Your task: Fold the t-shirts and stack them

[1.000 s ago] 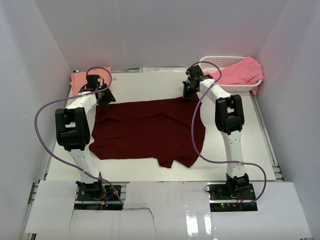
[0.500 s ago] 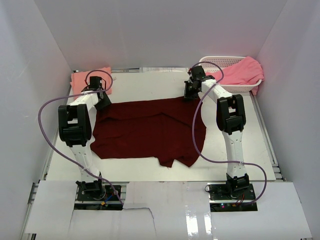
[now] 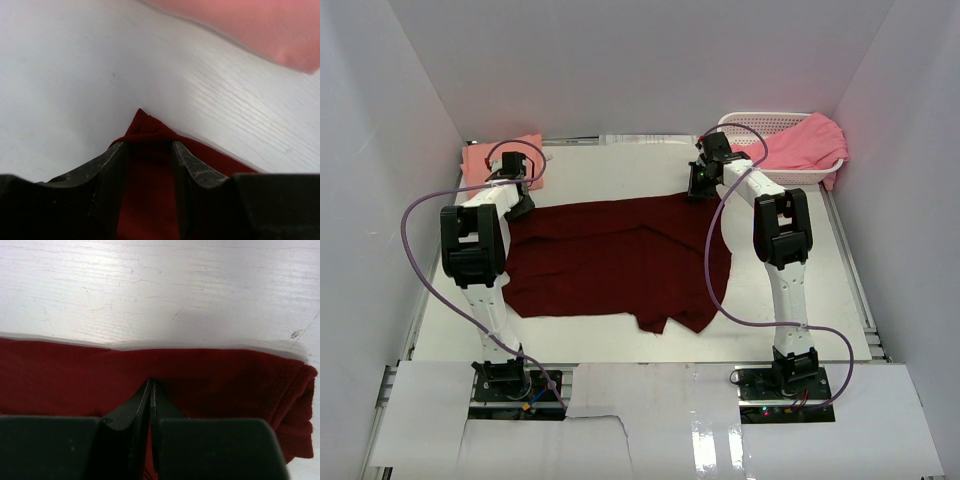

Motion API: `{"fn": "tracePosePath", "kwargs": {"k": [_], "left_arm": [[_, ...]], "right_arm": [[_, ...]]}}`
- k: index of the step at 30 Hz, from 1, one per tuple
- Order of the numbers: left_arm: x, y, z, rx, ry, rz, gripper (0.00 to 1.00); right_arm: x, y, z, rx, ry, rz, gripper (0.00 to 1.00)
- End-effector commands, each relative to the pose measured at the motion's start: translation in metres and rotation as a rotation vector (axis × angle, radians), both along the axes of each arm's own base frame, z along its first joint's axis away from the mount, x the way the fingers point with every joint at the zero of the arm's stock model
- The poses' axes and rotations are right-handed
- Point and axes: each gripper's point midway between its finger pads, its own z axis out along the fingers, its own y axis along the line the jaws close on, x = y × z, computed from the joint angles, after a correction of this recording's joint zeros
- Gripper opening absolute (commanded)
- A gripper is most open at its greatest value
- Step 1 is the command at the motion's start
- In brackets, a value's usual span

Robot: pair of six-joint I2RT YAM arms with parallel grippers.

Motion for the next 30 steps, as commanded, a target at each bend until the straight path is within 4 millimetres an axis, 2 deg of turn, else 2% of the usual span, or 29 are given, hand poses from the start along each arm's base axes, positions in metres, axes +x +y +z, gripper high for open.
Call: {"fn": "tracePosePath", "kwargs": {"k": [1, 7, 13, 18, 22, 25, 30], "left_arm": [[0.0, 0.032, 0.024, 0.121, -0.023, 0.09, 0.5], [-0.013, 0.06, 0.02, 0.146, 0.021, 0.191, 0.5], [-0.019, 0.086, 0.05, 0.21, -0.025, 0.302, 0.51], [-0.022, 0.088, 0.073, 0.205, -0.078, 0.348, 0.51], [-0.029, 0.103, 0.093, 0.262, -0.106, 0.404, 0.53], [-0.031, 0.111, 0.091, 0.269, -0.095, 0.426, 0.54], [-0.032, 0.11, 0.077, 0.255, -0.062, 0.423, 0.55]], "right_arm": [[-0.022, -0.036, -0.055, -0.135, 0.119, -0.039, 0.08], [-0.024, -0.039, -0.057, -0.142, 0.124, -0.044, 0.08], [-0.024, -0.038, -0.057, -0.137, 0.125, -0.04, 0.08], [-0.023, -0.037, -0.056, -0.132, 0.123, -0.038, 0.08], [-0.024, -0.038, -0.056, -0.134, 0.125, -0.04, 0.08], [-0.024, -0.037, -0.057, -0.128, 0.127, -0.037, 0.08], [-0.024, -0.037, -0.057, -0.131, 0.127, -0.037, 0.08]]}}
